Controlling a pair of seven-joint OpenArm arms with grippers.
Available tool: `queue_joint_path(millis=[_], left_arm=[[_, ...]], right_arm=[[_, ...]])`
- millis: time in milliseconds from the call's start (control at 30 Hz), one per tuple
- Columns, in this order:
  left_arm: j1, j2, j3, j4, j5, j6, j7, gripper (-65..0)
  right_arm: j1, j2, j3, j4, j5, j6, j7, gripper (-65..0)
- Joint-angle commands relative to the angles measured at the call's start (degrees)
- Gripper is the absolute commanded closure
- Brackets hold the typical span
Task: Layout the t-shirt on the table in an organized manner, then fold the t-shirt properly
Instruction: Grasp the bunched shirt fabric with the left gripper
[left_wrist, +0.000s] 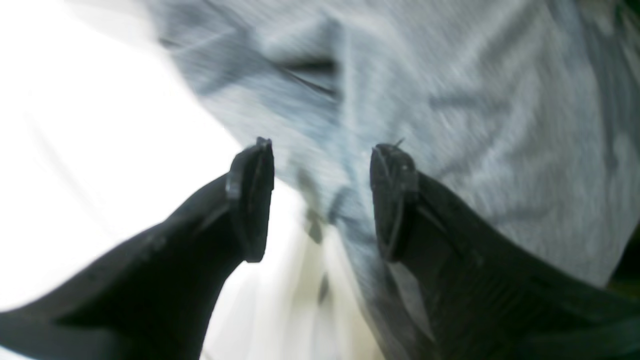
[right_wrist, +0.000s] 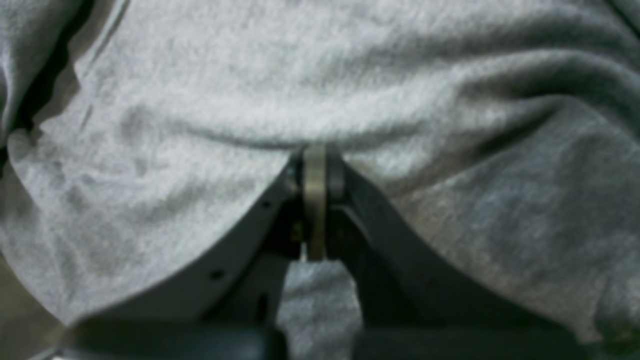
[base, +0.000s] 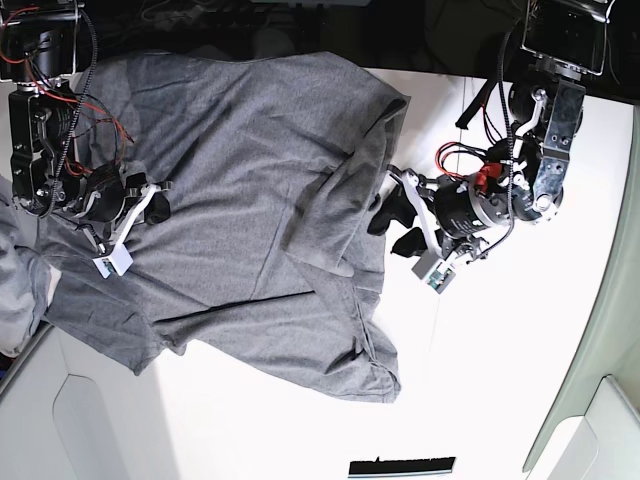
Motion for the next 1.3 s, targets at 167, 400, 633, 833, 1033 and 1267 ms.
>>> queue_joint_path(millis=[167, 400, 633, 833, 1033, 1267], left_arm=[[-1.3, -0.3, -3.9, 0.2, 1.0, -1.2, -1.9, -33.5], [-0.1, -0.3, 2.3, -3.2, 2.4, -1.0, -4.4, -33.5], [0.6, 2.1, 5.4, -3.8, 7.5, 3.6, -5.4, -33.5], [0.5, 3.5, 5.4, -4.5, 8.8, 3.6, -6.2, -26.0], [0.4, 3.5, 5.3, -4.5, 8.8, 3.5, -6.1, -20.4], [0.4, 2.3, 4.9, -0.4, 3.6, 0.1, -2.9, -19.6]], right_arm=[[0.6, 0.7, 0.4, 1.0, 0.7, 0.2, 0.7, 0.0], [0.6, 0.7, 0.4, 1.0, 0.7, 0.2, 1.1, 0.0], [0.6, 0.7, 0.4, 1.0, 0.7, 0.2, 1.1, 0.0], [0.6, 0.7, 0.4, 1.0, 0.7, 0.2, 1.0, 0.0], [0.6, 0.7, 0.4, 1.0, 0.7, 0.2, 1.0, 0.0], [0.6, 0.7, 0.4, 1.0, 0.7, 0.2, 1.0, 0.0]])
